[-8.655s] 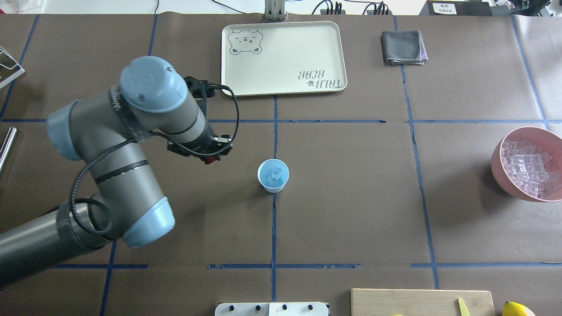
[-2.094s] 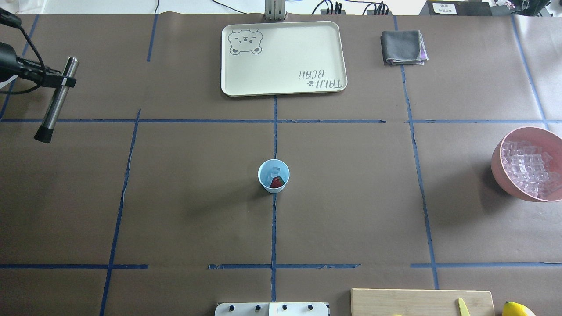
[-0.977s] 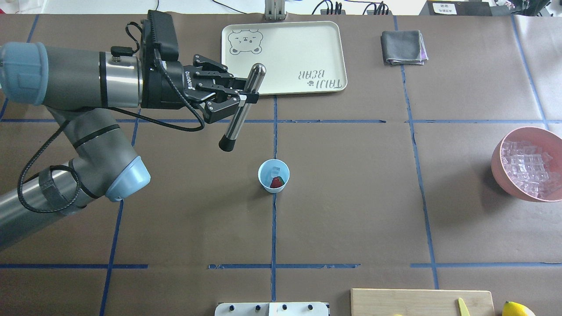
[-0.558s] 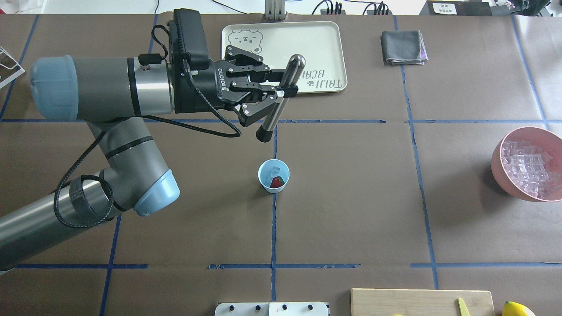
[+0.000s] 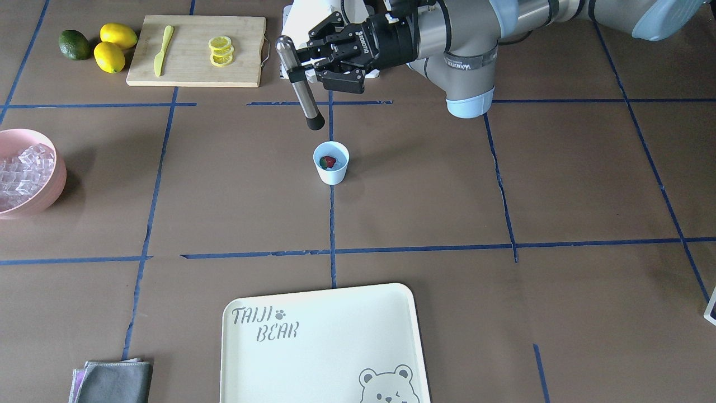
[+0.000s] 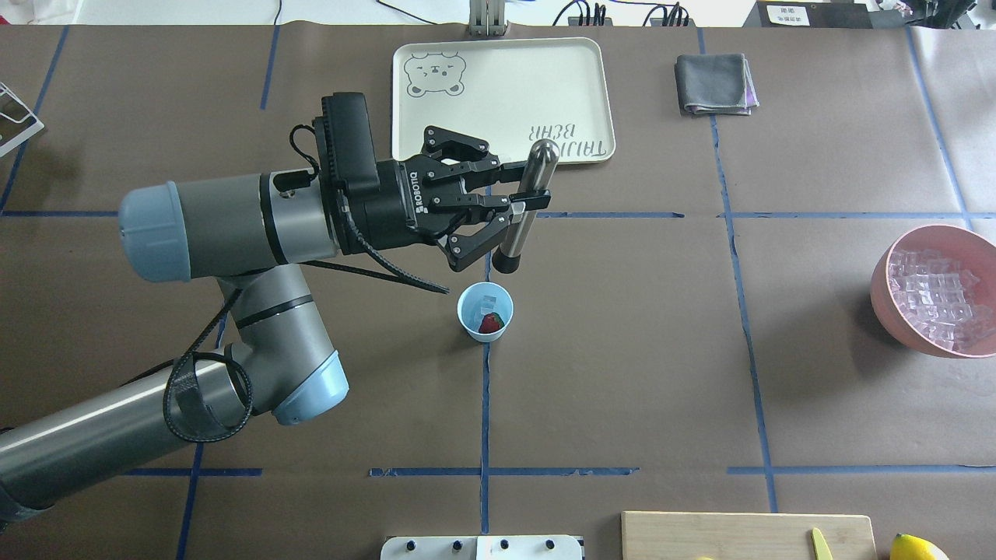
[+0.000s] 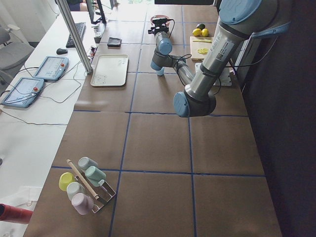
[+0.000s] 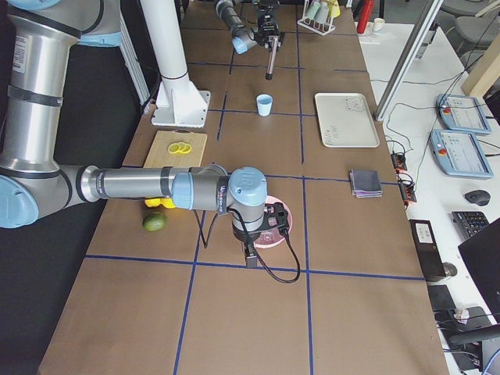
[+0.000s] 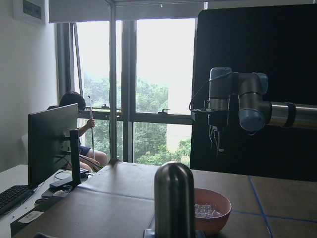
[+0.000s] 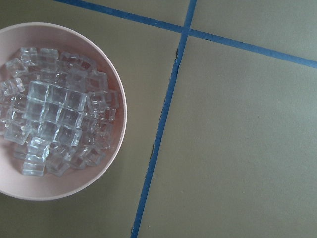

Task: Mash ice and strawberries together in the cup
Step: 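Carry the steel rod with the left gripper above the blue cup, then lower the steel rod into the cup and press down on the contents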

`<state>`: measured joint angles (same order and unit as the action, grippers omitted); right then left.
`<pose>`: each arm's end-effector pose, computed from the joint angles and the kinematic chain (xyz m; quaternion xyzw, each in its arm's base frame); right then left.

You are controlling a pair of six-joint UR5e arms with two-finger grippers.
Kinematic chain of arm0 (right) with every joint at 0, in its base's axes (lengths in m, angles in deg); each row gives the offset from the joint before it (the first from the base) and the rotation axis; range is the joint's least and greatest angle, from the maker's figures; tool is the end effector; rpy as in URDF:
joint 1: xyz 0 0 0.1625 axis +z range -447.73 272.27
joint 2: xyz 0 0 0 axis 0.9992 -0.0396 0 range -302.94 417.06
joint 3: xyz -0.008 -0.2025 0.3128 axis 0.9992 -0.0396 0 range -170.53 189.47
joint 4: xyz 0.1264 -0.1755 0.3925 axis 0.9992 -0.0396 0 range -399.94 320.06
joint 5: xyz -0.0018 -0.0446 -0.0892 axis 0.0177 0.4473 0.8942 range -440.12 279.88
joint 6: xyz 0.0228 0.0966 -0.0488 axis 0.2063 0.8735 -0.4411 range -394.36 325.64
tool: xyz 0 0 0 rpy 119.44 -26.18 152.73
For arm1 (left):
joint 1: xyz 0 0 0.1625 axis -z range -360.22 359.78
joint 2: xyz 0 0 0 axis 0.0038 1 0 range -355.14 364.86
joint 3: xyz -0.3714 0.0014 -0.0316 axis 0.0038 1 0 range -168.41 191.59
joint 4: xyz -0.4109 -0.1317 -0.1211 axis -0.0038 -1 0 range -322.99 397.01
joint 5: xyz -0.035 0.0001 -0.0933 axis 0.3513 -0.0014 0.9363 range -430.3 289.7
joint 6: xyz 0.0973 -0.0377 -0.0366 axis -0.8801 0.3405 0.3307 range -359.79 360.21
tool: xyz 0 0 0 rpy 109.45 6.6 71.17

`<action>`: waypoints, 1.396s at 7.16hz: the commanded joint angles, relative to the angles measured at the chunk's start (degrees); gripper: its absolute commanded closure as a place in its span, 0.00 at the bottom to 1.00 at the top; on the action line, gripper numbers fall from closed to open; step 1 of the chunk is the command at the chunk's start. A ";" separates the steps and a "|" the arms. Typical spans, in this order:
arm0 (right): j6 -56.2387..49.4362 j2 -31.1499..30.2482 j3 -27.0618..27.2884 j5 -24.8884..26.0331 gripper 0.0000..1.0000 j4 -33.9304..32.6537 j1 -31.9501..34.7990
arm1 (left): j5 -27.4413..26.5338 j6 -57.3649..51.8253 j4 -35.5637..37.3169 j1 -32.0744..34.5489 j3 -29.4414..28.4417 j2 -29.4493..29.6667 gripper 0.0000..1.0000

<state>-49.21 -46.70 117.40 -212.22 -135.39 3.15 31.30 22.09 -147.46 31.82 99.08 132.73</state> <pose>0.0658 -0.4350 0.5777 0.0389 -0.3572 -0.1095 0.9268 0.4472 -0.4109 0.0631 0.6636 0.6110 0.2176 0.3727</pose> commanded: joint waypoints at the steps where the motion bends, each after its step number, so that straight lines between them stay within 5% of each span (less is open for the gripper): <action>1: 0.00 -0.03 0.00 0.00 0.01 0.00 0.00 | -1.93 -4.62 -4.31 -3.02 -3.21 -0.52 1.00; 6: 0.00 -0.12 0.09 0.00 0.01 0.00 0.00 | -2.63 -5.79 -16.26 -3.30 -15.32 -0.87 1.00; 10: 0.00 -0.30 0.09 0.00 0.01 0.00 0.00 | -7.64 -5.79 -19.61 -8.04 -18.06 -2.02 1.00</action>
<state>-49.21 -46.97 117.52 -212.22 -135.39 3.15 24.47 16.29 -166.62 24.55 81.60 130.92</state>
